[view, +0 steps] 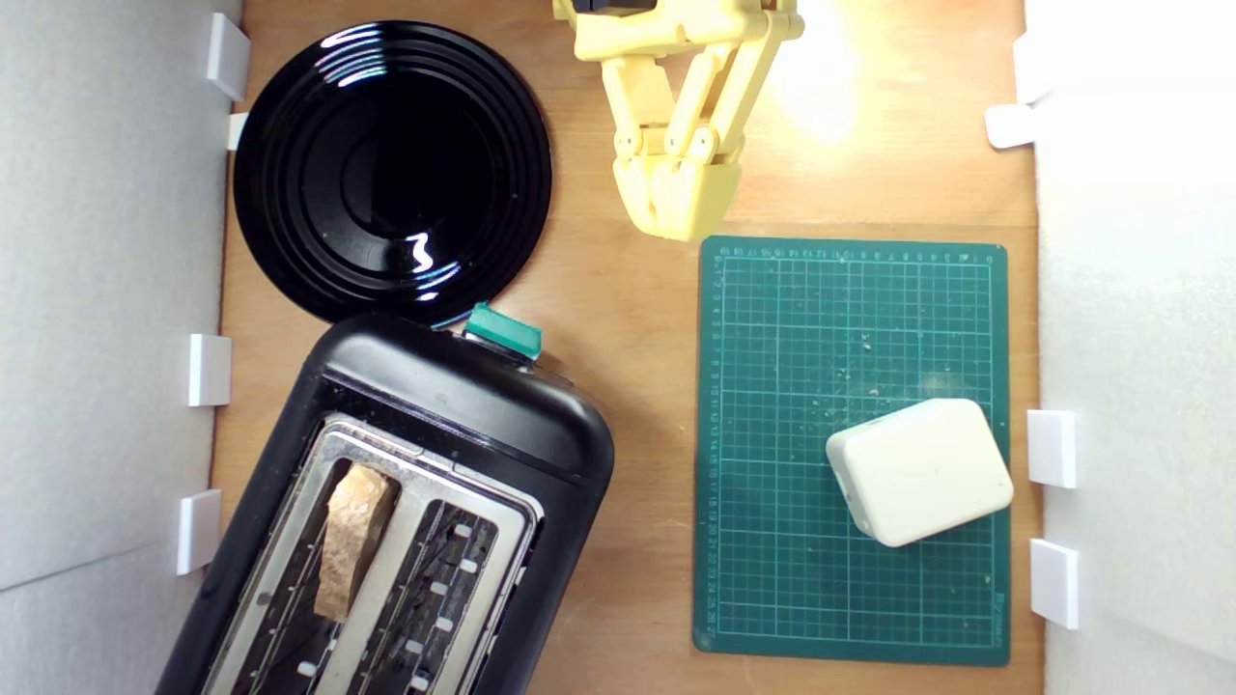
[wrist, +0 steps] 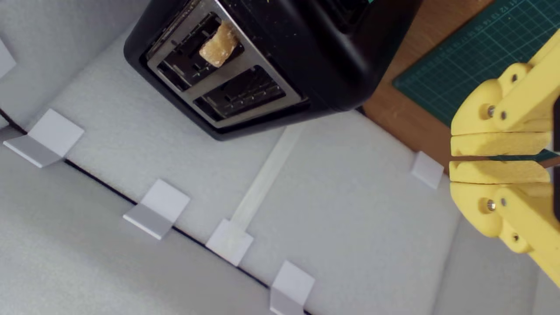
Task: Pick bread and place in toaster
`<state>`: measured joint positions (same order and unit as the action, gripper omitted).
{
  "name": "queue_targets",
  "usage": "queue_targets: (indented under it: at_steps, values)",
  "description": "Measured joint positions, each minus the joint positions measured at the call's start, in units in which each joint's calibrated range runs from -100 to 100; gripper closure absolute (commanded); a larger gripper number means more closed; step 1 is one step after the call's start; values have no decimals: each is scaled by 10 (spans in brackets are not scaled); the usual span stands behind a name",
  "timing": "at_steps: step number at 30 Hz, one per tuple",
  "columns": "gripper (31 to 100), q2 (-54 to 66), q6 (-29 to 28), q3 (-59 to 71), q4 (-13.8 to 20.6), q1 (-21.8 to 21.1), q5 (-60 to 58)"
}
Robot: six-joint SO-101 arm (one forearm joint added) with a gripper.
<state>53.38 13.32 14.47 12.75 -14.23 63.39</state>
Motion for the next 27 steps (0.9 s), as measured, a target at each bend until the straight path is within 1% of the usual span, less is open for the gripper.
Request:
queue_targets:
  at_steps: [4,7,10,13,14,19,20,23,27]
  values:
    - [865,92,8,167,-2,0,-13]
    - [865,129,13,242,-2,-12,-14]
    - [865,192,24,337,-3,-27,-14]
    - [865,215,33,413,-3,-33,-14]
    - [865,242,37,448,-3,-36,-14]
    - [865,335,54,558,-3,-39,-16]
    - [865,337,56,581,-3,-37,-16]
    - [865,398,64,626,-2,-38,-17]
    - [865,426,67,681,-2,-37,-17]
